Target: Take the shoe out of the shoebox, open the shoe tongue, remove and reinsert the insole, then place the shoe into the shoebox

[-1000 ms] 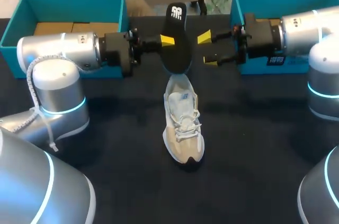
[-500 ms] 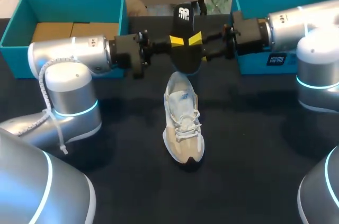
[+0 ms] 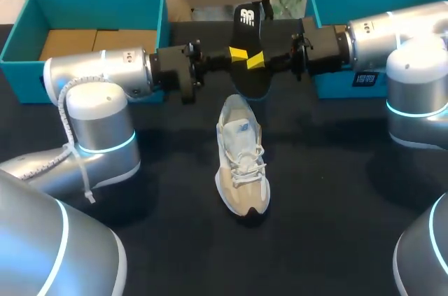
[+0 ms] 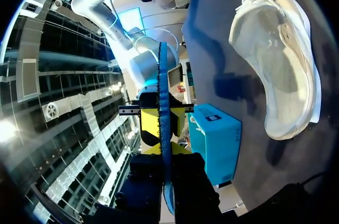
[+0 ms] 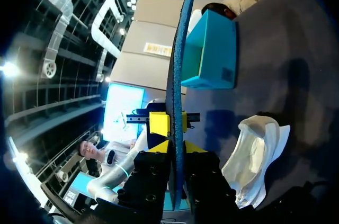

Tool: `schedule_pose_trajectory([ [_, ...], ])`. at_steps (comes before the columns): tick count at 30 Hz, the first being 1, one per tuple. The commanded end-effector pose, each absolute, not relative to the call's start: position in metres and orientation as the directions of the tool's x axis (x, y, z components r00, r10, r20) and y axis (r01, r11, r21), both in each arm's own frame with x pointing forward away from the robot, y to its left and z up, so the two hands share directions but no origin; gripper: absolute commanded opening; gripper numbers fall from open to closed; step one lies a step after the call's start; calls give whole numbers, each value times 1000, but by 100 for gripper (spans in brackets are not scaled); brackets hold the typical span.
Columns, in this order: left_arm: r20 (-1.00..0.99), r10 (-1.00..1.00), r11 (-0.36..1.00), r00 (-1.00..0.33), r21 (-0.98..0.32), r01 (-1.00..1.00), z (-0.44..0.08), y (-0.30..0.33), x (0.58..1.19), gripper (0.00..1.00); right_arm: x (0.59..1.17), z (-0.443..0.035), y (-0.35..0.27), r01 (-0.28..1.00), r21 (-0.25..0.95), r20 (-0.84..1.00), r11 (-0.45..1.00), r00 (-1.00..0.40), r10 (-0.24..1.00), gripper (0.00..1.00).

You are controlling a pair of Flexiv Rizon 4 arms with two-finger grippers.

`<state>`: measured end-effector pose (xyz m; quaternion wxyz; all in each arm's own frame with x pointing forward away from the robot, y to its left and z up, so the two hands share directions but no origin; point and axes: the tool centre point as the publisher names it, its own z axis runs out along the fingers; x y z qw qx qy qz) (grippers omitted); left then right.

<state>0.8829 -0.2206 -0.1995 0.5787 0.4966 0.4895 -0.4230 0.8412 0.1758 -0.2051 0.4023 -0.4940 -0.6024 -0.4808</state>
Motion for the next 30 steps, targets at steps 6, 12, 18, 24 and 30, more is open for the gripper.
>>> schedule_pose_trajectory([
  [6, -987, 6, 154, 161, 159, 975, -204, -226, 883, 0, 842, -205, 178, 980, 191, 959, 50, -197, 203, 0],
  [12, -986, 18, 154, 168, 169, 974, -203, -225, 880, 95, 844, -205, 177, 975, 214, 955, 56, -221, 197, 0],
  [18, -987, 37, 157, 156, 160, 975, -198, -211, 883, 100, 850, -210, 172, 958, 284, 936, 31, -284, 209, 0],
  [24, -993, 69, 168, 95, 105, 980, -191, -191, 888, 100, 855, -214, 165, 943, 332, 917, 22, -328, 226, 0],
  [30, -994, 110, 186, 0, 20, 982, -187, -170, 891, 100, 859, -217, 160, 919, 395, 893, -8, -382, 238, 0],
])
